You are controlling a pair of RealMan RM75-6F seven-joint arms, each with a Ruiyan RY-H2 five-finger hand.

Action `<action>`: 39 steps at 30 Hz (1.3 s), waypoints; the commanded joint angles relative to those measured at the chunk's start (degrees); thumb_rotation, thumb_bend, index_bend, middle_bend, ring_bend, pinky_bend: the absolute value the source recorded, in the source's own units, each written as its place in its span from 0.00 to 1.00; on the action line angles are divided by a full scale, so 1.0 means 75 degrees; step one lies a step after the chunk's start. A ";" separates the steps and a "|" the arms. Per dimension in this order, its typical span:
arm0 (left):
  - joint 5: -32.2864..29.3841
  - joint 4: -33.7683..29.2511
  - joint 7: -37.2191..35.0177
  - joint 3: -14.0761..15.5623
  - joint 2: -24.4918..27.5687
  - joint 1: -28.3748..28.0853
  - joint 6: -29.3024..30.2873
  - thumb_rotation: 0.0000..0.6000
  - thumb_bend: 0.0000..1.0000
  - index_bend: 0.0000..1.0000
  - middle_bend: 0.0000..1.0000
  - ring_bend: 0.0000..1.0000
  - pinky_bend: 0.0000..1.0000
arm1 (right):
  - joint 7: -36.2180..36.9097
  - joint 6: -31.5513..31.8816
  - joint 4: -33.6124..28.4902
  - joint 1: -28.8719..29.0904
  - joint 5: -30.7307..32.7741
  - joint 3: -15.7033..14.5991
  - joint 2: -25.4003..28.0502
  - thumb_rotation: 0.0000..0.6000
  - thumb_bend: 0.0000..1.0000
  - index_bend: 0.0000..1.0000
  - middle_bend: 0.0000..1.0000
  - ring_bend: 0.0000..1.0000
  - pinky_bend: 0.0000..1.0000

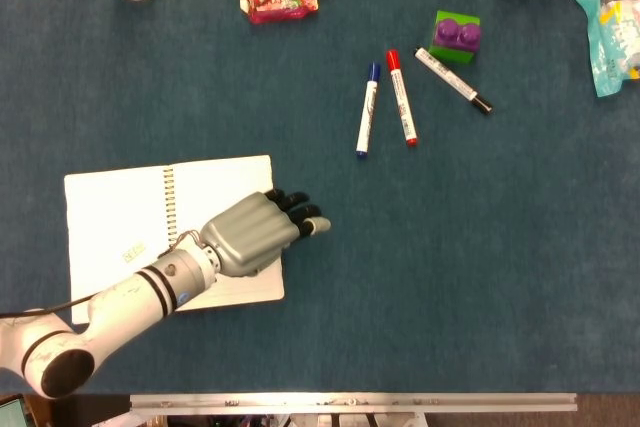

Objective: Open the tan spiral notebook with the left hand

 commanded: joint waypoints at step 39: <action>0.1170 0.1976 -0.4473 0.0218 0.1598 0.5185 0.6579 0.84 0.45 0.12 0.11 0.08 0.17 | -0.1242 -0.0574 -0.0934 0.0496 -0.0060 0.0068 0.0141 1.00 0.39 0.36 0.37 0.24 0.29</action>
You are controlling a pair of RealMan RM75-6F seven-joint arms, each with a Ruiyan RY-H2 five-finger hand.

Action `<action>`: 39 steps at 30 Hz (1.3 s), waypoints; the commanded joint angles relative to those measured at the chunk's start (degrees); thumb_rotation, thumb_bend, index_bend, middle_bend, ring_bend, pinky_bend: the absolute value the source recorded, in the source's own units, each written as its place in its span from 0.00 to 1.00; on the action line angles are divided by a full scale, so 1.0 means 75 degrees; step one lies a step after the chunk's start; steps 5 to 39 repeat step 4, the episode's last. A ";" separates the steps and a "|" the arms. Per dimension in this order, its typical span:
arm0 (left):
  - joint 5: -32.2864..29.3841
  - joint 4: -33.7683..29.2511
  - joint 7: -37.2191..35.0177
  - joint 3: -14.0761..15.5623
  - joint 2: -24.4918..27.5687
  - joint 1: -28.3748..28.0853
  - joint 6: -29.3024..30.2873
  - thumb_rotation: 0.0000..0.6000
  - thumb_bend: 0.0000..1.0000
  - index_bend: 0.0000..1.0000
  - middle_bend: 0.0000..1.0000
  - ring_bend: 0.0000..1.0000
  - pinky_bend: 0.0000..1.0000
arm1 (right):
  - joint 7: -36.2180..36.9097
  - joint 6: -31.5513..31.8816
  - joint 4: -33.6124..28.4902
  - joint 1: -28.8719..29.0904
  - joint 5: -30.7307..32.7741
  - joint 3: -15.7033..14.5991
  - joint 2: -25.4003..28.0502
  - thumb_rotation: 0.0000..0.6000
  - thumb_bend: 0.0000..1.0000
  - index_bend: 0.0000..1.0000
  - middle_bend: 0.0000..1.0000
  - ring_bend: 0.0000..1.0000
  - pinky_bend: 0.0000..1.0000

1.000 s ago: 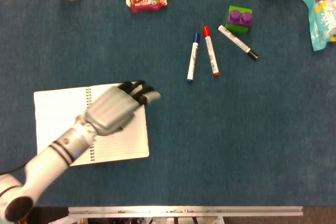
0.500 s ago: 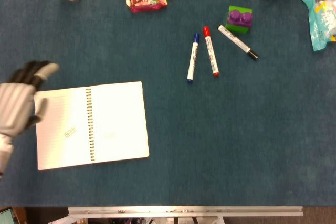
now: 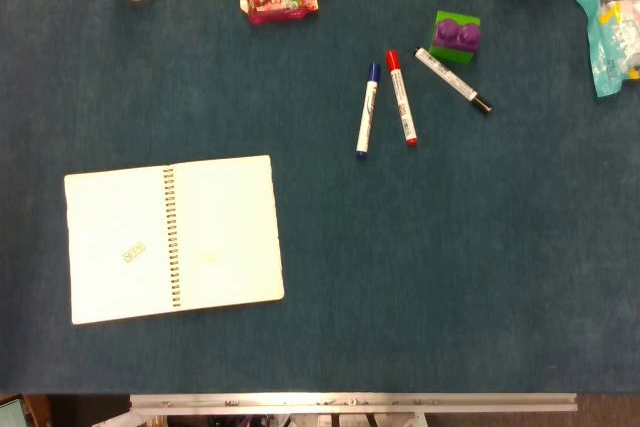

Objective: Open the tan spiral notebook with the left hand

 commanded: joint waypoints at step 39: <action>0.0211 0.0060 -0.0067 -0.0038 -0.0014 0.0172 0.0043 0.85 0.45 0.12 0.11 0.08 0.17 | -0.0079 -0.0055 -0.0067 0.0068 -0.0055 -0.0009 -0.0017 1.00 0.39 0.36 0.37 0.24 0.29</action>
